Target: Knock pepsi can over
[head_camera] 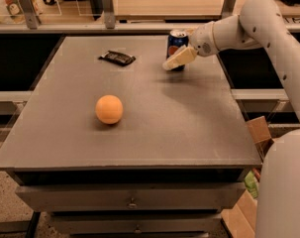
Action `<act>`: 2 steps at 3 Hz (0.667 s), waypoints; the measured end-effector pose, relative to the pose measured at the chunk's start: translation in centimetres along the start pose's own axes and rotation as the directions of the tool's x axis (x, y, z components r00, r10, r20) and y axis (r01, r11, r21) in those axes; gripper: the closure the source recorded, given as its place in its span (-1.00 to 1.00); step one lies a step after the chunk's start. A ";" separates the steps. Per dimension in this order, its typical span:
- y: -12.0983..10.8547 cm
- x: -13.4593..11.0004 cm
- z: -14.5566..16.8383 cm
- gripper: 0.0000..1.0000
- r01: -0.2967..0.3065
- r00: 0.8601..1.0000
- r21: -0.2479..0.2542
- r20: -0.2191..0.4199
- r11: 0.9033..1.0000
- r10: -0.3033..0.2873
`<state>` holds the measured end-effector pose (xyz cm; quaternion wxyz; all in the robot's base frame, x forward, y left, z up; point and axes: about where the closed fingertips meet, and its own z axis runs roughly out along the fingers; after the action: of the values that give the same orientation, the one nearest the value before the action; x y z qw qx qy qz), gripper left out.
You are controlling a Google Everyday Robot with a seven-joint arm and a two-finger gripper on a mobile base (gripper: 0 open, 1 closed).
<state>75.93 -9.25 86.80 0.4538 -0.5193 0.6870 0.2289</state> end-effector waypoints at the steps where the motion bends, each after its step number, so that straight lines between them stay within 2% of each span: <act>1: -0.1 -0.4 1.0 -0.20 -0.006 0.999 -0.021 0.051 1.000 0.007; 2: -0.2 -1.0 0.4 0.27 -0.008 0.995 -0.033 0.103 0.999 0.011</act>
Offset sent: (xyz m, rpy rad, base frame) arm 0.0041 -0.0056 0.0230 0.1599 -0.0337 0.0486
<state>76.37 -8.50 87.53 0.4791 -0.5109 0.6614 0.2684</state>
